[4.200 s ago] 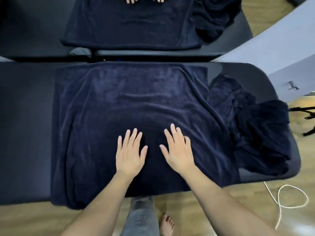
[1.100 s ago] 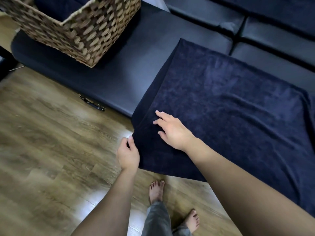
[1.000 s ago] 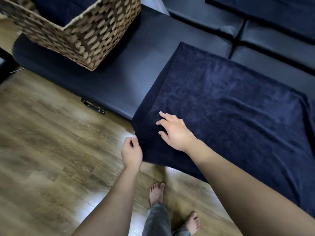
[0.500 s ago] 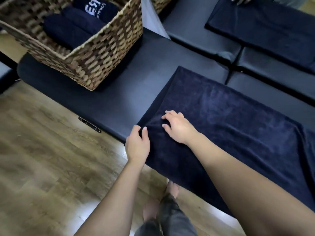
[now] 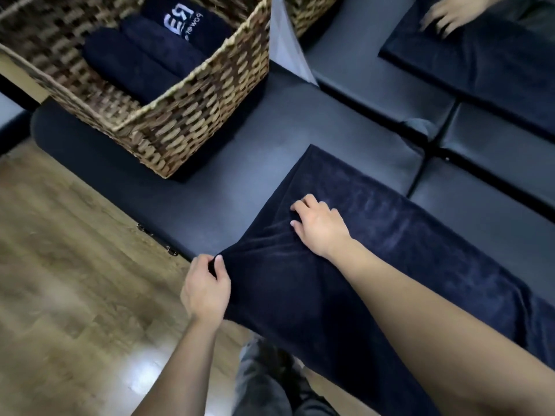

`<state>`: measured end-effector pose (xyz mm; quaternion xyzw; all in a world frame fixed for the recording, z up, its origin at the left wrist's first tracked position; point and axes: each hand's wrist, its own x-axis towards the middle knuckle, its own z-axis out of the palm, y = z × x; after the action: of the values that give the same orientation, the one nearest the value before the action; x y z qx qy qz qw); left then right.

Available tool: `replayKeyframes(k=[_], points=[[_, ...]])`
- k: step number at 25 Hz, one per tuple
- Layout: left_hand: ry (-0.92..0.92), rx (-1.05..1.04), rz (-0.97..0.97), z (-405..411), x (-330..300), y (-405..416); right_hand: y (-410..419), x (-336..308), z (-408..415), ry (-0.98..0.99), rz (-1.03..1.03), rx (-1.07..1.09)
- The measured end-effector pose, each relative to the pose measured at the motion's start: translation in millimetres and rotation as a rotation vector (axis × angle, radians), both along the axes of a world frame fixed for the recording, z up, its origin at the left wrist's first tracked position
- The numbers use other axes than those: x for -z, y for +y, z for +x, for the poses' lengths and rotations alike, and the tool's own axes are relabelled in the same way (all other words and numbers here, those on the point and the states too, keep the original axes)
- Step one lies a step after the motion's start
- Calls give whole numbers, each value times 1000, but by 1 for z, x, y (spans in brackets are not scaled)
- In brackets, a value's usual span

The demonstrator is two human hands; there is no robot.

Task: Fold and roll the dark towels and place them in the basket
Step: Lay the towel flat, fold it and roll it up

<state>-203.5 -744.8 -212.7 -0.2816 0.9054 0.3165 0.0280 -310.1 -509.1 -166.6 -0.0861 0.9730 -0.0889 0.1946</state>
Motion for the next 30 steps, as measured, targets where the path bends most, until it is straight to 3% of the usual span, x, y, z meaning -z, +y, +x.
replayKeyframes(k=[4,9,19,23,26,30], points=[[53,221,-222,-10,-5,15,-6,3,-35,-42,-67,-41],[22,377,-303,-43,2,36,1,5,-79,-98,148,-186],[171,263,-233,-55,6,12,23,4,-135,-64,422,-244],[116,278,-299,-44,11,10,42,-2,-153,-125,482,-115],[48,293,-347,-42,13,13,50,-6,-164,-34,513,-63],[15,298,-403,-50,14,13,40,-13,-176,-73,389,154]])
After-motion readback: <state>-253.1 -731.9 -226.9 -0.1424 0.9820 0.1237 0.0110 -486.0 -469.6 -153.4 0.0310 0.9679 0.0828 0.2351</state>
